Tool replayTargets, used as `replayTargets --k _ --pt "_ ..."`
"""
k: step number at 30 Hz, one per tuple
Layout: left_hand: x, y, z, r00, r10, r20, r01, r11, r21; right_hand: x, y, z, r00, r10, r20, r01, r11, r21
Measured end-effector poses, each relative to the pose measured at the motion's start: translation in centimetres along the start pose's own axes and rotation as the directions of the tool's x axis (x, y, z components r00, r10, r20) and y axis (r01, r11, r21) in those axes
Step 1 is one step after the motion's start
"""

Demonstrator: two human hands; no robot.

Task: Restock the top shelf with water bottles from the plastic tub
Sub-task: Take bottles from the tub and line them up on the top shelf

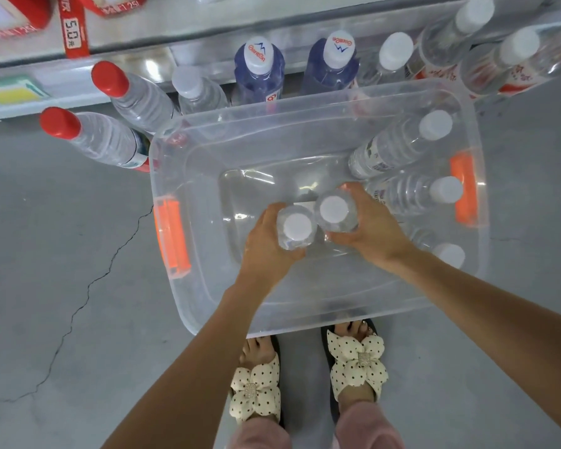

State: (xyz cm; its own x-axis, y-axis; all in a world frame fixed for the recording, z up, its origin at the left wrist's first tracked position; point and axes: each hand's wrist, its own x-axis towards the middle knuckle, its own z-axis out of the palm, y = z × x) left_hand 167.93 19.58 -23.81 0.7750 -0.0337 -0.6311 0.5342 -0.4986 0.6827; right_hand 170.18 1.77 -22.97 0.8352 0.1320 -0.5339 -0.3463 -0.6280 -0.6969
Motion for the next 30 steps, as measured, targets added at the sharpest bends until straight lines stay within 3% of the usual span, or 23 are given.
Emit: replayTargets --k 4,7,10,17,23,30 --pt "-1.0 1.1 -1.0 1.000 -0.011 0.020 0.013 0.993 -0.118 0.3 -1.7 -0.5 0.997 0.070 -0.033 -0.064 0.987 0.148" --pt "-2.3 1.9 -2.4 1.000 -0.028 0.003 0.028 0.972 -0.234 0.3 -3.3 -1.6 0.997 0.071 0.041 -0.079 0.958 0.276" --pt "-3.5 3.1 -4.7 1.000 -0.028 0.011 0.030 0.954 -0.297 0.1 -5.5 -3.8 0.992 0.006 0.125 -0.042 0.957 0.286" --pt "-6.3 9.5 -11.3 0.997 -0.047 -0.057 0.018 0.905 -0.425 -3.0 -13.2 -9.0 0.972 0.004 0.236 -0.106 0.901 0.421" --pt "-9.7 15.8 -15.7 0.998 -0.015 -0.055 -0.015 0.861 -0.509 -6.1 -20.1 -11.1 0.980 0.075 0.185 -0.149 0.892 0.426" --pt "-14.8 22.3 -18.8 0.995 -0.095 0.010 0.076 0.735 -0.674 -10.9 -27.2 -12.9 0.970 0.174 0.167 -0.240 0.748 0.618"
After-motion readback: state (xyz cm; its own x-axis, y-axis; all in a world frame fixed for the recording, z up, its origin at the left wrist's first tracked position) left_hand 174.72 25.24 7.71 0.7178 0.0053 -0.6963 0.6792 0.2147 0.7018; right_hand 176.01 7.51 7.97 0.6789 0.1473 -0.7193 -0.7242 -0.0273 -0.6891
